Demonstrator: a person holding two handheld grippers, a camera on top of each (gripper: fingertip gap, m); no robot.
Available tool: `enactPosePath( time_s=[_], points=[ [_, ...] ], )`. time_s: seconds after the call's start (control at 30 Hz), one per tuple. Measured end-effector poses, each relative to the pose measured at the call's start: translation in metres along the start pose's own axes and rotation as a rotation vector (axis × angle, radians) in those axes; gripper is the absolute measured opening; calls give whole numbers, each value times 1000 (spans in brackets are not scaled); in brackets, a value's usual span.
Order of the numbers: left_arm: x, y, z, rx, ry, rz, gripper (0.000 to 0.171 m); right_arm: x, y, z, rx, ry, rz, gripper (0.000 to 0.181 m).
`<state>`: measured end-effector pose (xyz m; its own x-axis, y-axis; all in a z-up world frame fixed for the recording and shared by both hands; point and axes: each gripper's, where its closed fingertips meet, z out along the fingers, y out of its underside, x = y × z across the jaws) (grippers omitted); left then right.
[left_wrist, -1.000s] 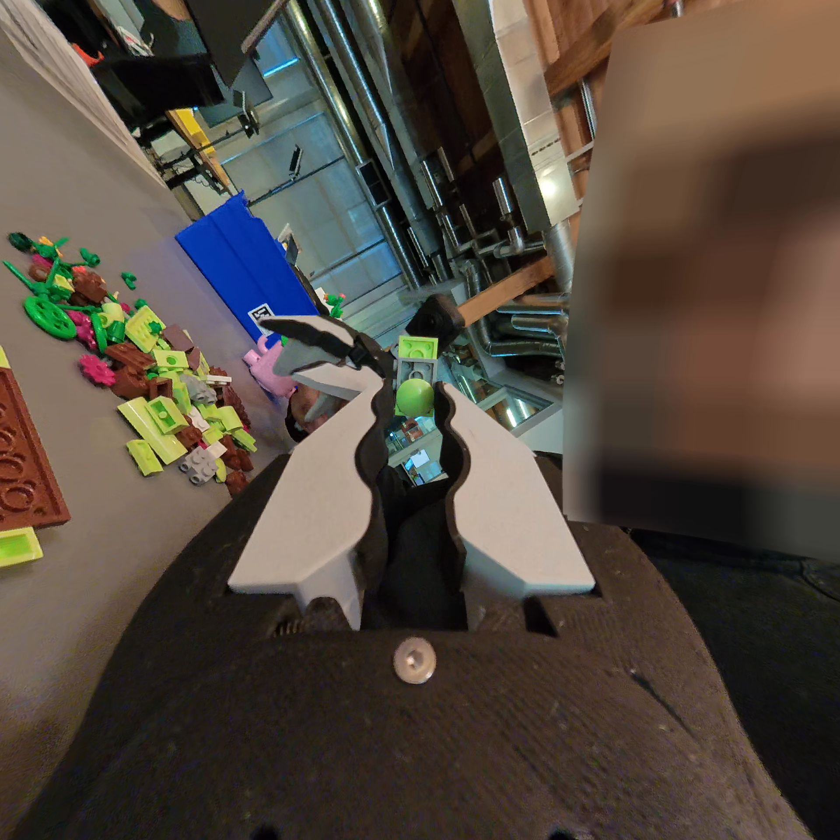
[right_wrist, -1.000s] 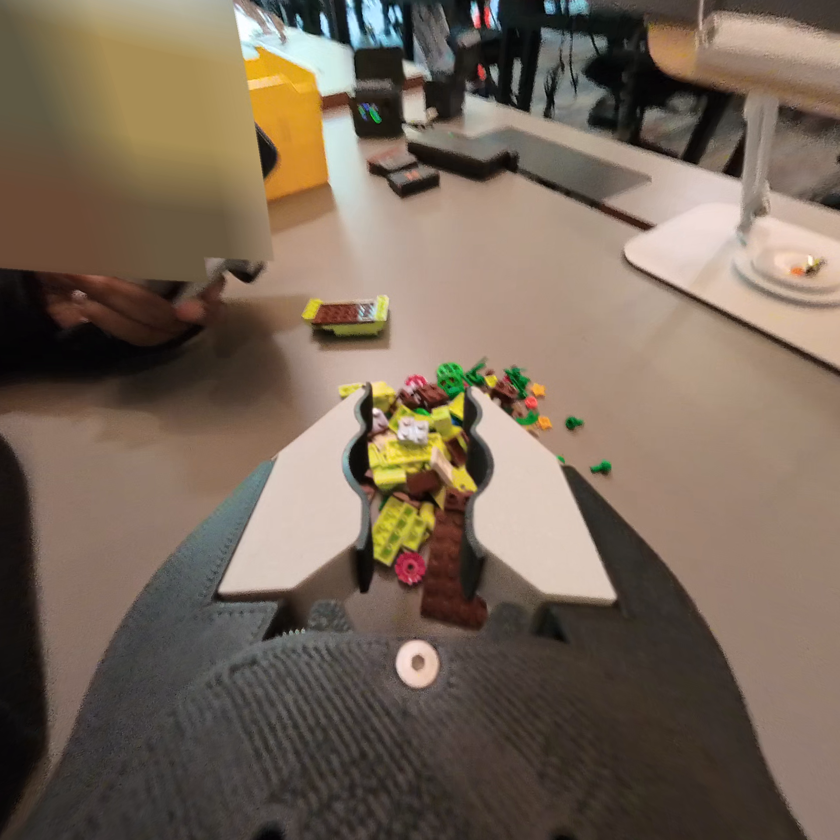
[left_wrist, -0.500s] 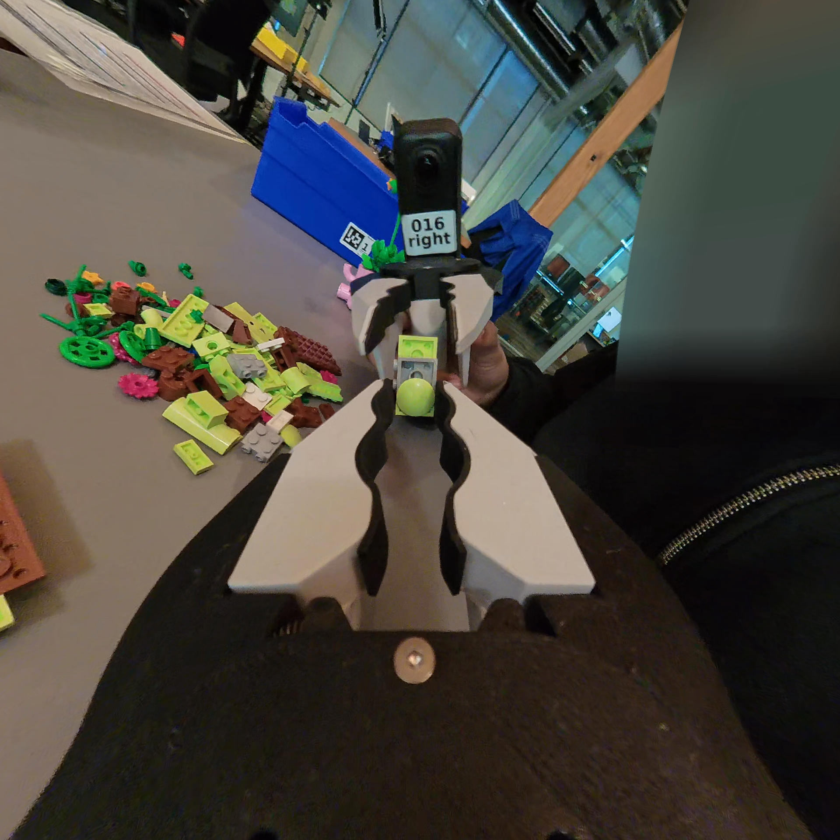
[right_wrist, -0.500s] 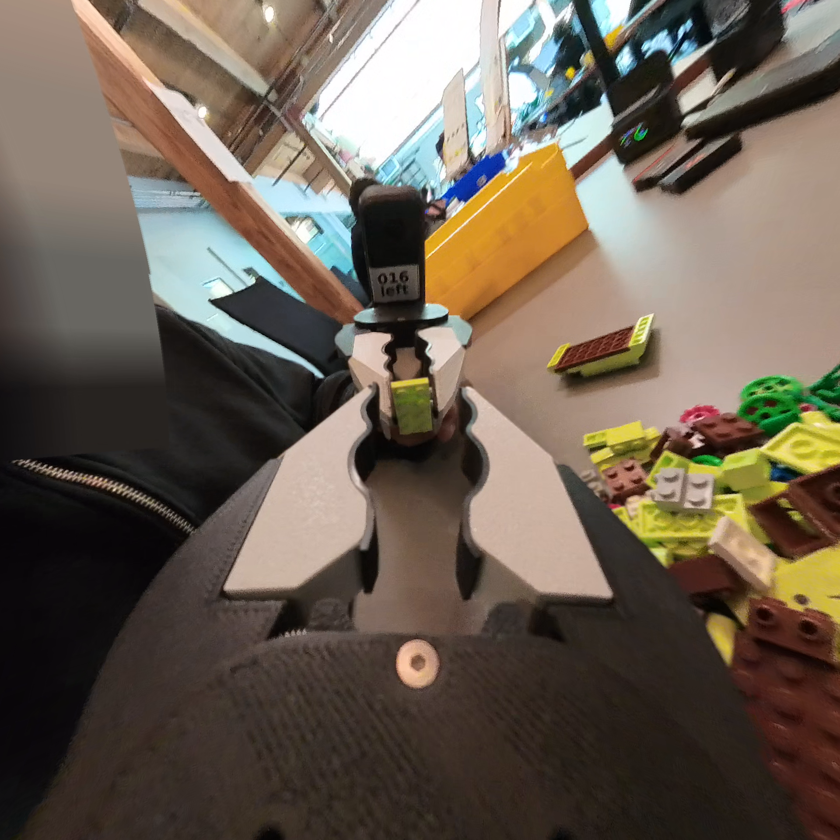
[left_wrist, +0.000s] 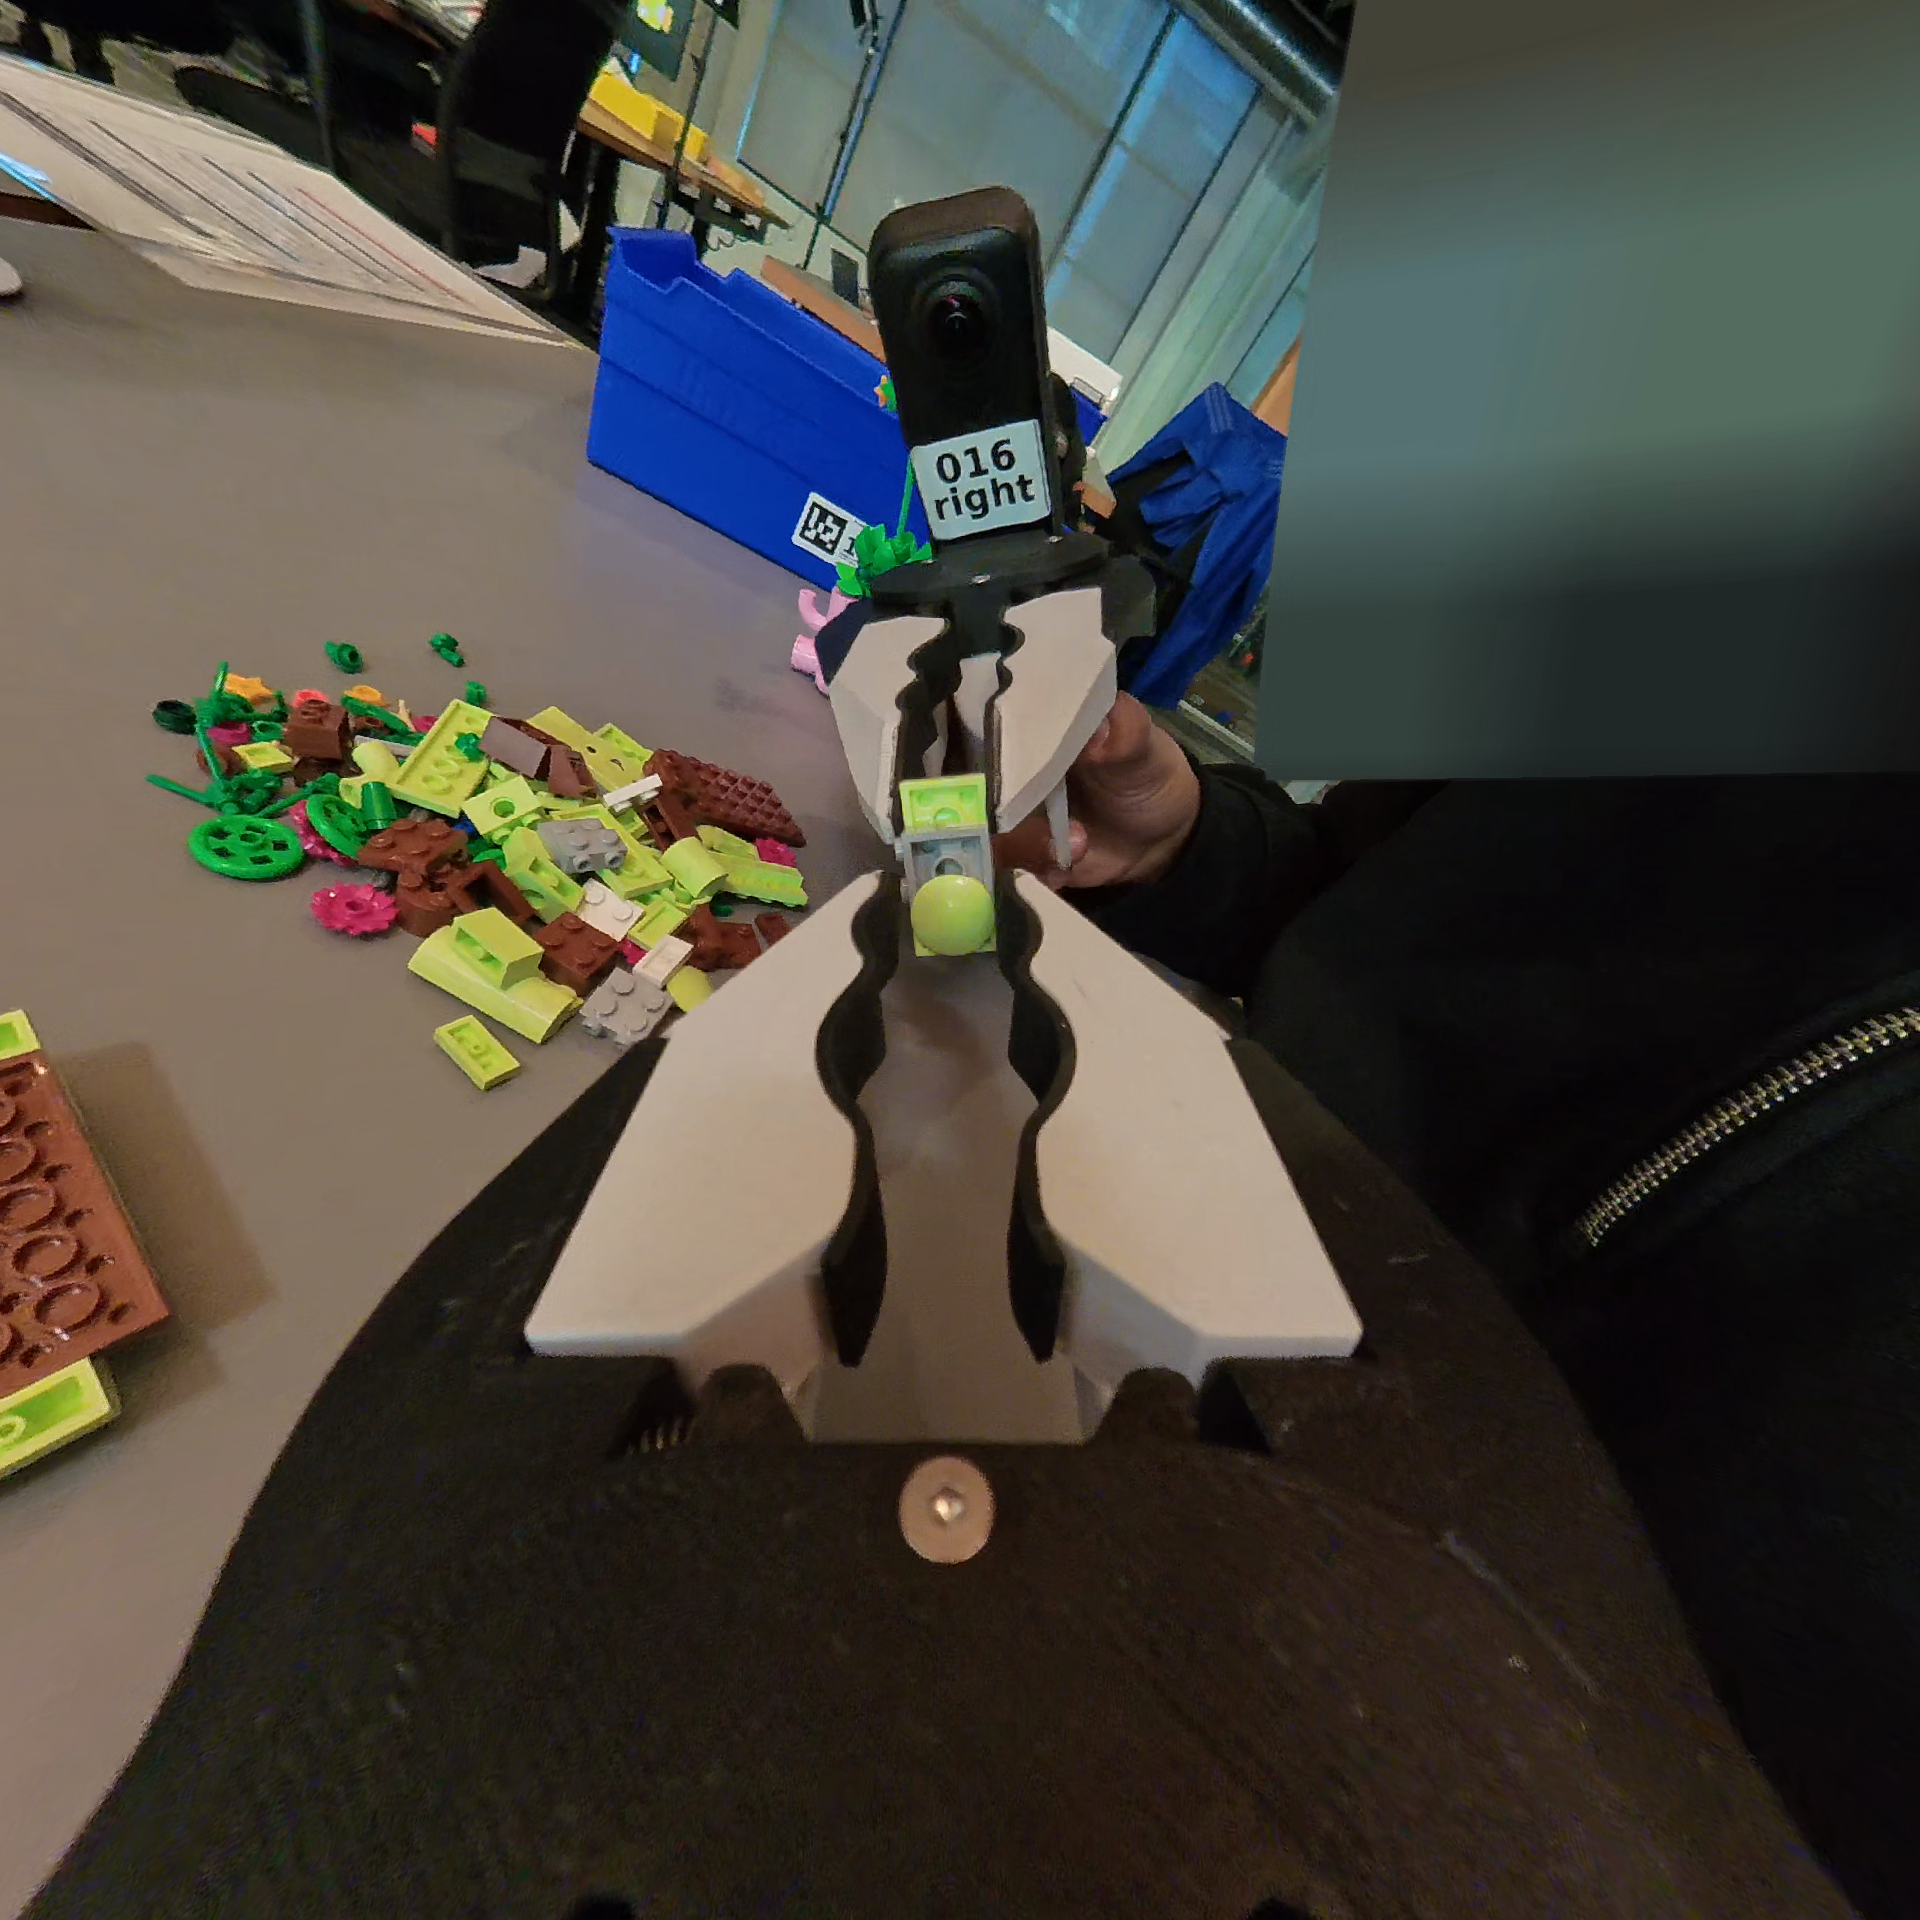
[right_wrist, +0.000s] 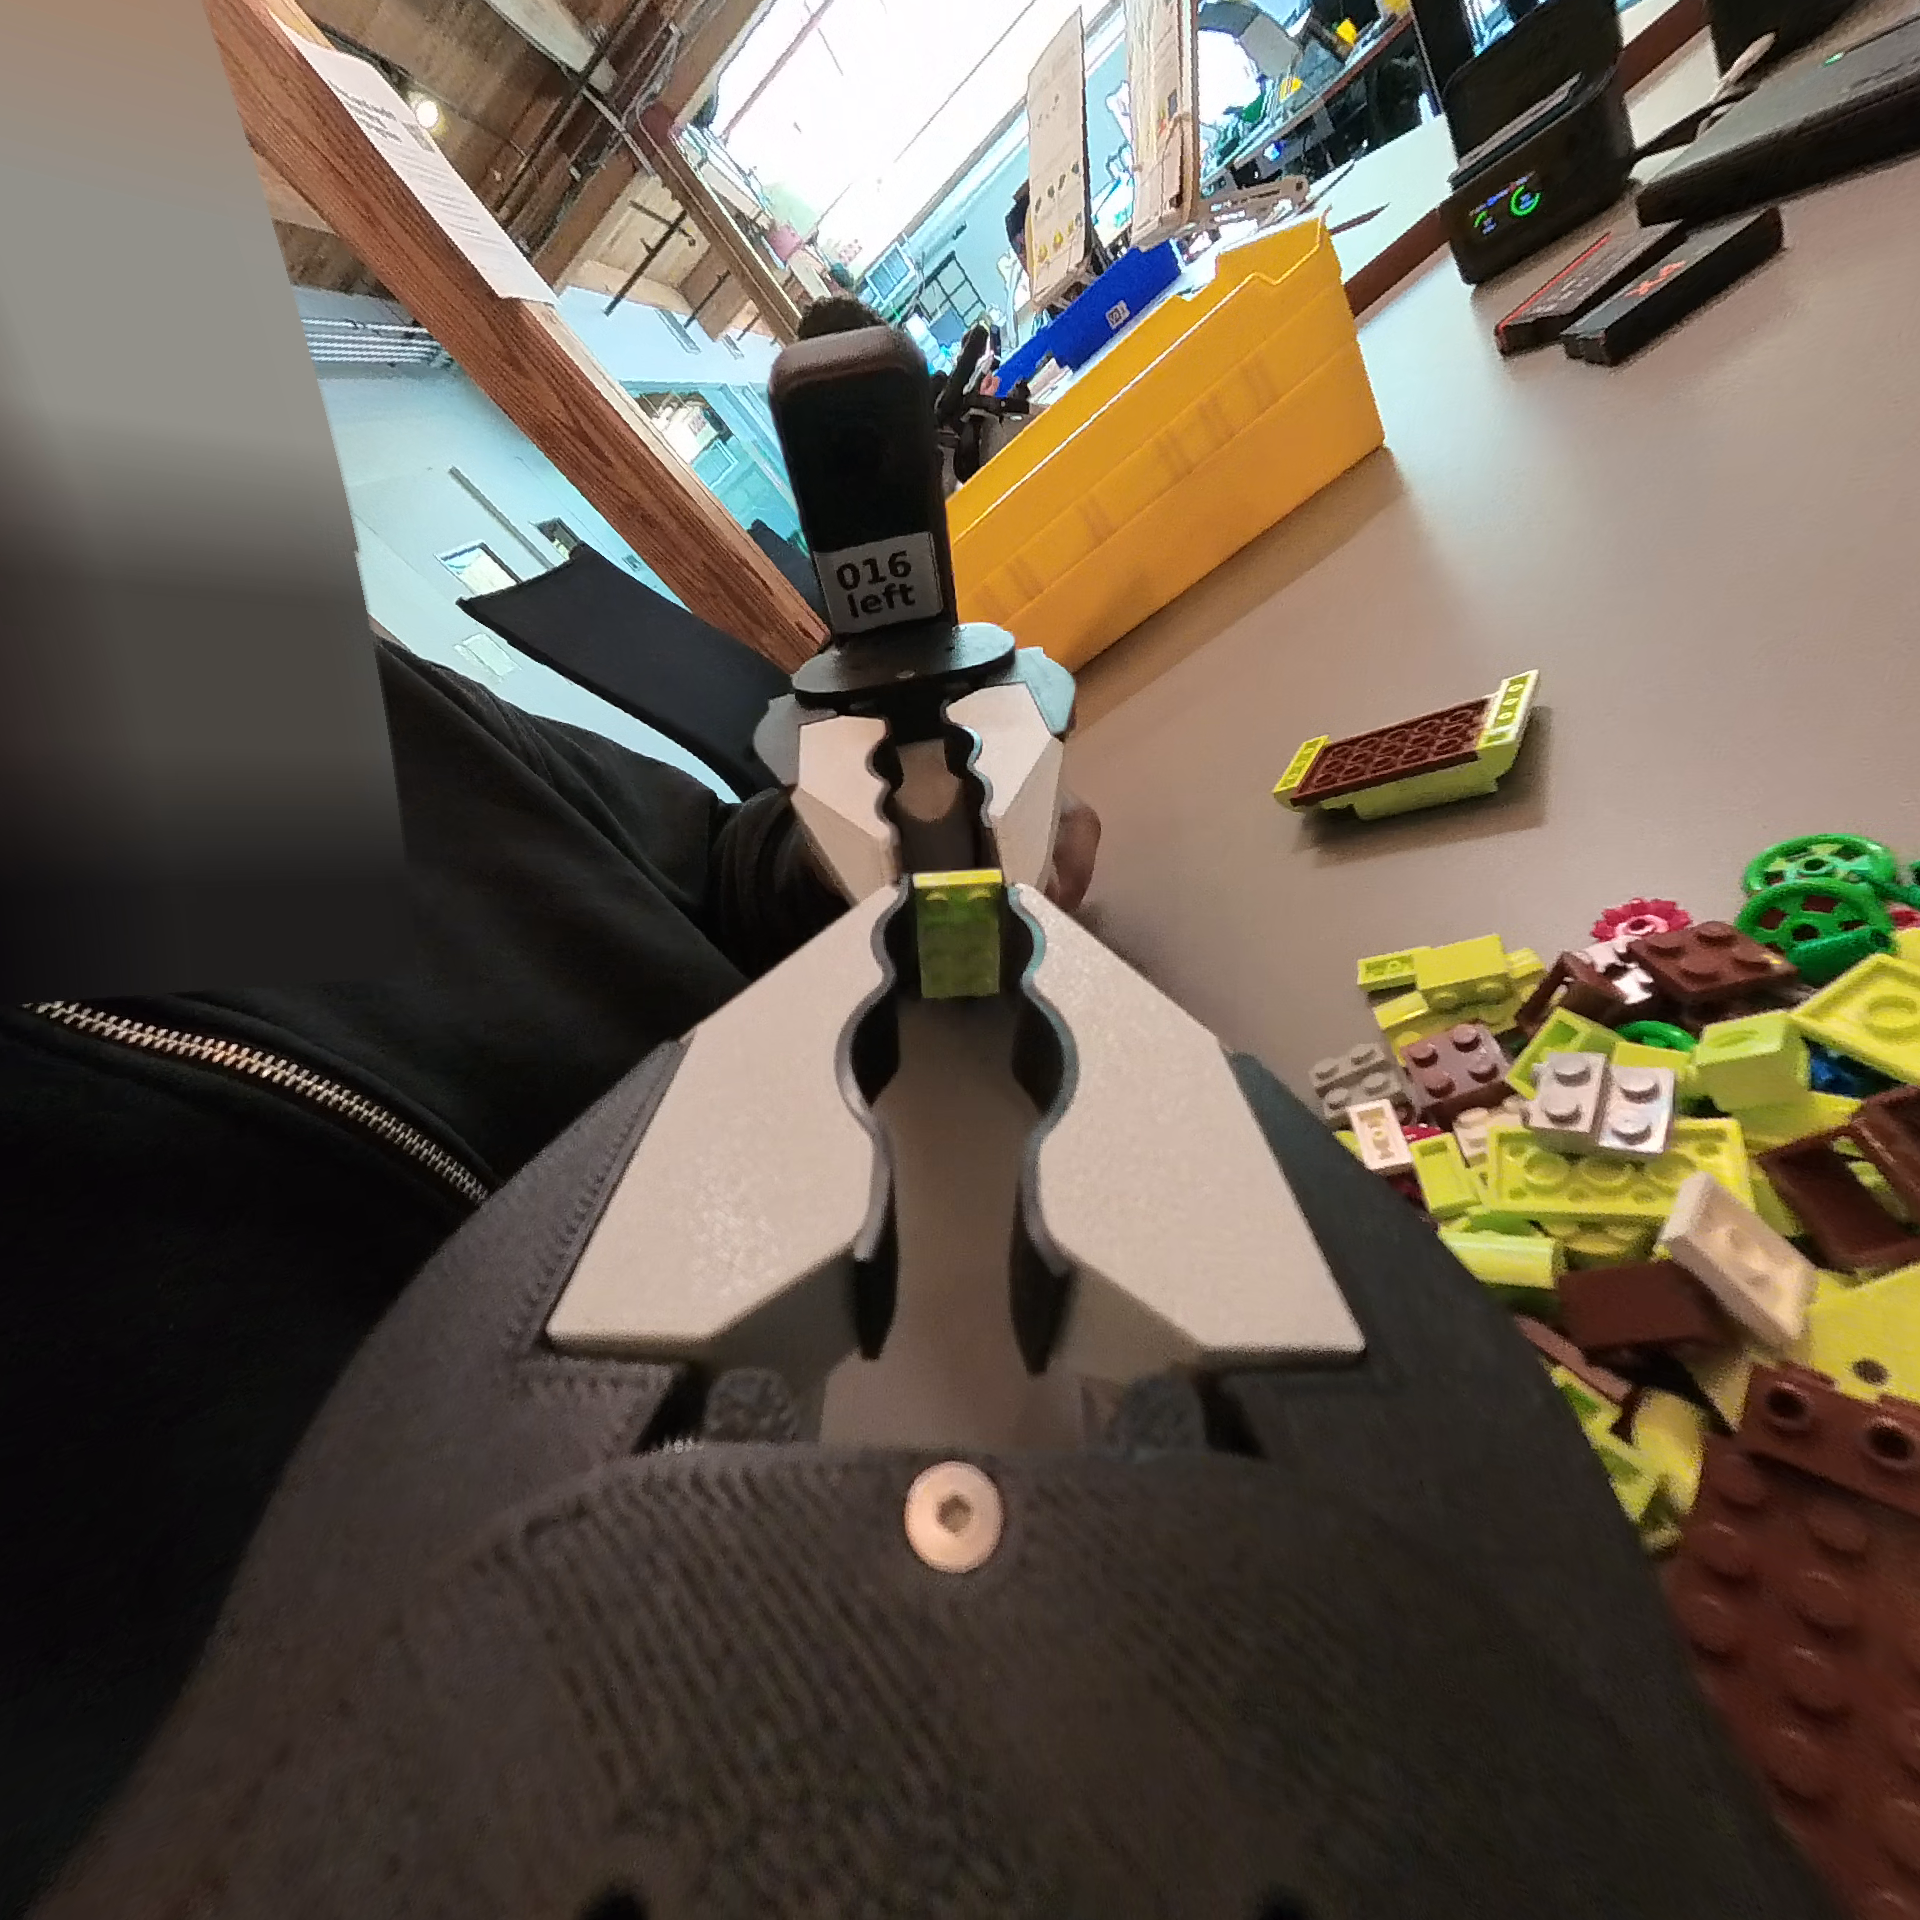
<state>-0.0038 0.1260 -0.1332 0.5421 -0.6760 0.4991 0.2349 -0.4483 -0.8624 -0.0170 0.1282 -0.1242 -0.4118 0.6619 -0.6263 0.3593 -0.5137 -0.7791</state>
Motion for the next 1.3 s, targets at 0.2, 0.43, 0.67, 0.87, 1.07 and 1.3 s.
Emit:
enactPosePath(
  time_s=[0.2, 0.43, 0.67, 0.87, 1.07, 1.3],
  points=[
    [2, 4, 2, -22, 34, -50, 15, -1, 3, 1, -21, -4, -8, 14],
    [6, 4, 2, -23, 69, -82, 14, -5, 4, 1, -28, -27, -5, 14],
    [7, 4, 2, -20, 79, -81, 14, -6, 4, 1, -31, -32, -9, 14],
    [12, -3, 1, 7, 77, -69, 15, -12, 0, -3, -19, -62, 0, 14],
    [14, -9, -1, 35, 127, -144, 14, -14, 2, -7, -43, -66, 20, 14],
    [10, -5, 0, 26, 126, -145, 15, -10, 6, -8, -82, -22, -24, 14]
  ],
)
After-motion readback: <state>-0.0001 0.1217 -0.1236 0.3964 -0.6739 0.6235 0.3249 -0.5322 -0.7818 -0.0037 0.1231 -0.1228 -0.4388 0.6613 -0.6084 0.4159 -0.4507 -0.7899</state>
